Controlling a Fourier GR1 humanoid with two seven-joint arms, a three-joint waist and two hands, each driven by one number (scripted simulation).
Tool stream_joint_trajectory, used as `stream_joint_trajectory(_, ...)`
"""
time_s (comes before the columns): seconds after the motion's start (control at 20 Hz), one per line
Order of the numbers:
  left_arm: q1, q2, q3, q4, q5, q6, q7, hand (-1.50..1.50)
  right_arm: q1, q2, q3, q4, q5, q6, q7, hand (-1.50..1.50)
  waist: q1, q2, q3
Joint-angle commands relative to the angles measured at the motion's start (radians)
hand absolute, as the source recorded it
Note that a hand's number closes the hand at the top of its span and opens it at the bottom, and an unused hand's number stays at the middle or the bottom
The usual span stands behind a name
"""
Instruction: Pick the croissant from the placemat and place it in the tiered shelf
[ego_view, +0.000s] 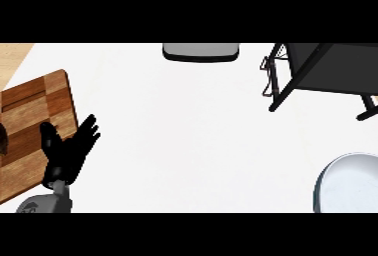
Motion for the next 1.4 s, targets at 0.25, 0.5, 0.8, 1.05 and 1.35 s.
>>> stream_joint_trajectory(0.25, 0.034, 0.020, 0.032, 0.039, 0.017, -0.043, -0.051, 0.00, -0.047, -0.034, 0.036, 0.119, 0.073, -0.010, -0.078, 1.50, -0.001, 0.002, -0.003)
stream_joint_trajectory(0.5, -0.010, -0.043, -0.015, 0.014, -0.031, 0.042, 0.018, 0.00, -0.078, 0.011, -0.100, 0.121, -0.047, -0.070, 0.027, -1.50, -0.016, -0.004, -0.002)
stream_joint_trajectory(0.8, 0.000, 0.009, 0.021, 0.042, -0.003, -0.020, -0.005, 0.00, -0.104, 0.017, -0.213, 0.145, -0.157, -0.098, 0.046, -1.50, -0.017, -0.005, -0.003)
stream_joint_trajectory(1.05, 0.025, -0.001, 0.007, -0.011, -0.008, -0.016, 0.002, 0.00, -0.142, -0.039, -0.309, 0.199, -0.245, -0.090, 0.037, -1.50, 0.000, 0.001, -0.002)
stream_joint_trajectory(1.35, 0.056, -0.021, -0.016, -0.065, -0.018, -0.009, 0.009, 0.00, -0.159, -0.080, -0.363, 0.182, -0.282, -0.213, 0.107, -1.50, -0.004, -0.005, -0.002)
